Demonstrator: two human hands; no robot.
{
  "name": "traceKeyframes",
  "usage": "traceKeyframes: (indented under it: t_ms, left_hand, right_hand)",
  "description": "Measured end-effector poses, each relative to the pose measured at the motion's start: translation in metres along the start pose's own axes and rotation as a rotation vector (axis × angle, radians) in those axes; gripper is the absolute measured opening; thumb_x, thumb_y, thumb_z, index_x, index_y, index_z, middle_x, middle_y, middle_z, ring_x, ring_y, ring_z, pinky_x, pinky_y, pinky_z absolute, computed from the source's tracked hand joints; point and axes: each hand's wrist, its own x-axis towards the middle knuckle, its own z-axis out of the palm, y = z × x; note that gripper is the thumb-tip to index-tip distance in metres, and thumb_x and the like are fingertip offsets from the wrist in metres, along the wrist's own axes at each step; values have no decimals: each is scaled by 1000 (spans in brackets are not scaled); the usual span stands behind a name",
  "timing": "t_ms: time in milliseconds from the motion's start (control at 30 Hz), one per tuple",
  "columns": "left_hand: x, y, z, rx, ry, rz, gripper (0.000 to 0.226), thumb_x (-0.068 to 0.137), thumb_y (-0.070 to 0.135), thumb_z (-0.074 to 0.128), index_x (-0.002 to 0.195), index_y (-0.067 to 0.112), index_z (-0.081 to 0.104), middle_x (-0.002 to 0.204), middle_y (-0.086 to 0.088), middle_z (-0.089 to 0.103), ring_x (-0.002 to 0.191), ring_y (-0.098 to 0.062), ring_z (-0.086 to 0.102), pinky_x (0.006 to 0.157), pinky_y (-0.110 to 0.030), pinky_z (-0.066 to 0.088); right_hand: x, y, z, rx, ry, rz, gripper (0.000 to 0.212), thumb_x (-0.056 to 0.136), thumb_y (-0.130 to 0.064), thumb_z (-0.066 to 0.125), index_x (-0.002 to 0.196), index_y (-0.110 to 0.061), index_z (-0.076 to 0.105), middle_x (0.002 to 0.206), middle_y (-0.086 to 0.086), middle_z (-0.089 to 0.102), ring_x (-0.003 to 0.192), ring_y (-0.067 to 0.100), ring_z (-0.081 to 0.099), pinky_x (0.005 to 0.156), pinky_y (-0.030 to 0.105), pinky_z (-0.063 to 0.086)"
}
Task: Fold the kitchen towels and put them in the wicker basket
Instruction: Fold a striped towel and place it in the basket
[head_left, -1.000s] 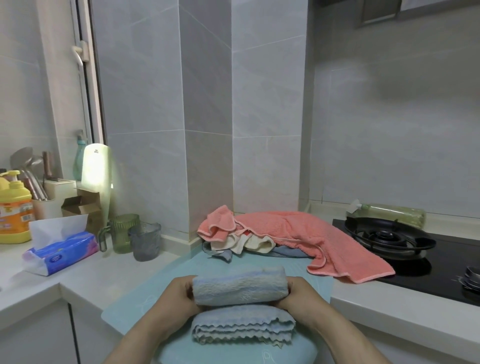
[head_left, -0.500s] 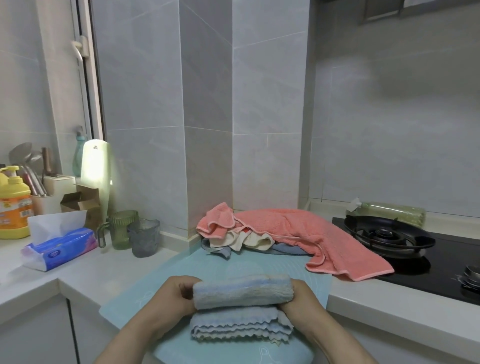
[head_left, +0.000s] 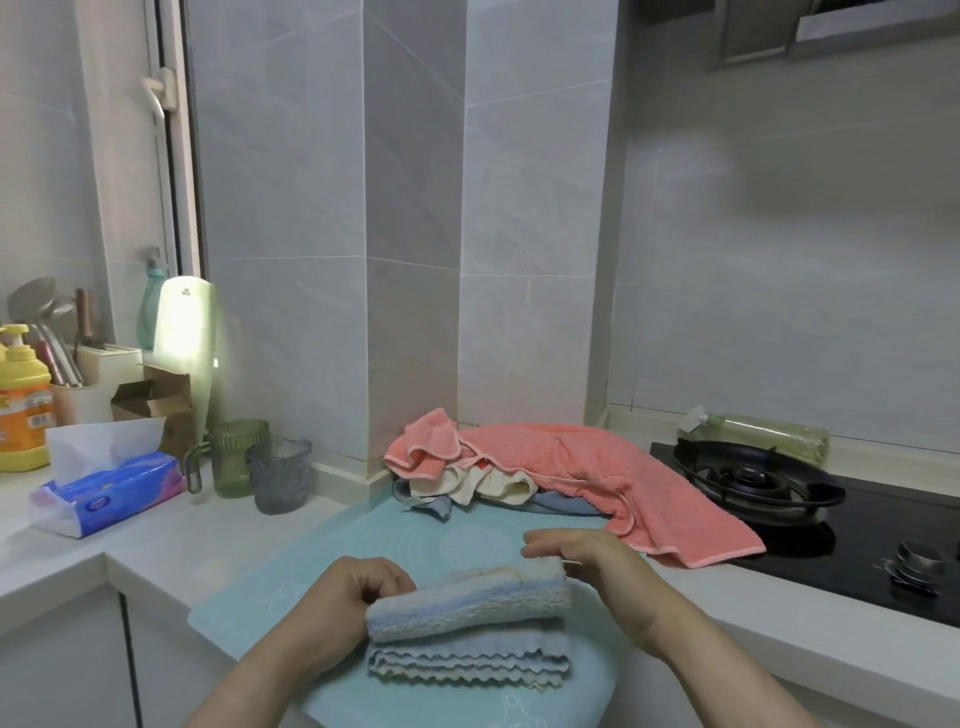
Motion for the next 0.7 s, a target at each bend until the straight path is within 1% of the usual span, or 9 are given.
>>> traceKeyframes:
  t_ms: [67,133,200,333,433,500,567,633,700]
  left_hand:
    - [-1,1,0,6,-1,9,36,62,-29,56,52,4,66,83,-12,72,69,-16,66,63,-23,49]
    - [-2,3,0,4,-11,22,43,63,-30,55,50,9,66,83,-10,72,70,-15,67,64,-23,50]
    - [-4,6,-3,4,-35,36,46,68,-28,56,56,13,72,87,-7,74,76,-16,69,68,-25,52]
    - [-22,5,-16,65,43,33,70,71,-22,50,96,37,77,107,19,69,95,-9,64,80,-29,56]
    - [-39,13,-10,148,44,87,61,68,10,66,113,52,63,114,29,61,103,-4,60,81,-20,53]
    - [-44,18,-4,307,75,204,46,67,32,68,104,57,62,113,33,59,102,4,58,81,-13,48]
    - [-45,17,-3,437,115,292,38,66,45,64,101,61,60,108,33,60,101,8,56,82,-8,43]
    - [-43,15,-4,592,138,389,37,66,43,66,103,49,63,103,30,60,98,10,52,83,-4,38]
    - [-42,14,-4,684,120,451,34,61,27,74,93,37,66,102,25,61,93,8,53,80,-4,38]
  right_hand:
    - [-14,-15,10,-149,-28,-143,18,81,-38,66,91,-33,80,109,-33,66,115,-10,55,87,4,39]
    - [-24,-20,17,-413,-112,-268,35,77,-42,73,111,-33,73,117,-32,57,114,-13,52,90,0,34]
    - [-30,-20,21,-593,-143,-283,46,75,-32,75,120,-33,68,116,-30,59,111,-10,54,94,6,39]
    - [-35,-12,18,-610,-129,-269,53,74,-17,62,122,-41,63,115,-26,65,105,-10,58,94,17,47]
    - [-38,-4,18,-626,-88,-264,51,74,-13,55,112,-46,52,114,-19,62,103,-1,58,91,23,49]
    - [-39,5,19,-606,-65,-262,43,73,-11,52,100,-44,43,122,-17,57,108,3,57,90,25,48]
    - [-39,12,20,-594,-24,-294,39,72,-10,51,90,-43,40,129,-23,48,119,-5,47,94,16,39]
    - [-40,15,20,-618,22,-349,35,72,-9,54,83,-41,45,125,-27,44,117,-18,40,92,5,30]
    - [-40,18,19,-624,63,-400,37,72,-7,60,75,-42,50,116,-26,48,112,-16,44,87,1,30]
